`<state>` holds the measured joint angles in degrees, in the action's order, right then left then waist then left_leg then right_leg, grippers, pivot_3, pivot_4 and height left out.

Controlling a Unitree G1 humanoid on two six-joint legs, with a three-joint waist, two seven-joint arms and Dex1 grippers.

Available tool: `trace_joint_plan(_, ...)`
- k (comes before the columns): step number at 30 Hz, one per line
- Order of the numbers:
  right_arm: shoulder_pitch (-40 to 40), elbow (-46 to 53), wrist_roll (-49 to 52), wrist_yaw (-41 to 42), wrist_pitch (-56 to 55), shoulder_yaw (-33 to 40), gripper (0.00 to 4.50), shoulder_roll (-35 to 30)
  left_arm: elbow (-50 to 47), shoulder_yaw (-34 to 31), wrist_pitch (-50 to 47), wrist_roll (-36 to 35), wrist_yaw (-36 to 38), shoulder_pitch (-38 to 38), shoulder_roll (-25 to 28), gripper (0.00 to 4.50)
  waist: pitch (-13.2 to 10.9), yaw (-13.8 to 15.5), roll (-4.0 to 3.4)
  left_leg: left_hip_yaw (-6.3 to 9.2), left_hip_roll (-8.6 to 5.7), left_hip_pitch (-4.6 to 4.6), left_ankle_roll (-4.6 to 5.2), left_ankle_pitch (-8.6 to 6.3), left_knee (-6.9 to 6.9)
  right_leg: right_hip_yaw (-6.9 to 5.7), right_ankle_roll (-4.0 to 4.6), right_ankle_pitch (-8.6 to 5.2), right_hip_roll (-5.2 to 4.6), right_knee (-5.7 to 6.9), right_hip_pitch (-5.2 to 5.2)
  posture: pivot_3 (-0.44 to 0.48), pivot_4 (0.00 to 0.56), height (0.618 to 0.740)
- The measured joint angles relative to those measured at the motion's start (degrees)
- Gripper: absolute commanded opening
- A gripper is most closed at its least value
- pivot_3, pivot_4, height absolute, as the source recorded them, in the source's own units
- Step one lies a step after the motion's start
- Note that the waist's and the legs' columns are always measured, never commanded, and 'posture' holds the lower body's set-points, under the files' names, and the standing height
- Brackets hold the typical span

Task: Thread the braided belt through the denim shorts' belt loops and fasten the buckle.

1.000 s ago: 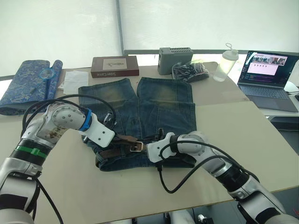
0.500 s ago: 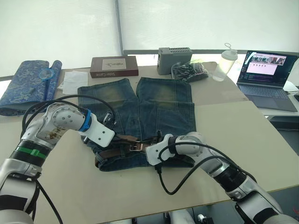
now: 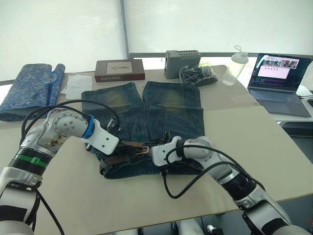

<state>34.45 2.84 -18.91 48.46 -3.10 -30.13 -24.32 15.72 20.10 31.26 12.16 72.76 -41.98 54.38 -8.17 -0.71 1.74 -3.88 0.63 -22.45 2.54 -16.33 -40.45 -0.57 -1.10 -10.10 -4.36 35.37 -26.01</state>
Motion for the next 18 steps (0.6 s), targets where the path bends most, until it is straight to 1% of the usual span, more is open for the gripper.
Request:
trace_joint_plan(10, 0.0, 0.41, -0.26, 0.24, 0.67, 0.17, 2.03, -0.33, -0.02, 0.0, 0.06, 0.0, 0.03, 0.0, 0.0, 0.0, 0.0, -0.01, 0.0, 0.0, -0.01, 0.0, 0.0, 0.0, 0.0, 0.01, 0.0, 0.0, 0.0, 0.0, 0.0, 0.0, 0.15, 0.74)
trace_joint_plan(18, 0.01, -1.04, -2.45, -1.45, -0.55, 0.15, 2.03, 0.05, -0.57, 0.02, 0.19, 0.01, 0.54, 0.02, -0.01, 0.0, 0.0, 0.0, 0.0, -0.01, 0.0, 0.0, 0.0, 0.0, 0.0, 0.01, 0.0, 0.0, 0.0, 0.01, 0.0, 0.0, 0.15, 0.74)
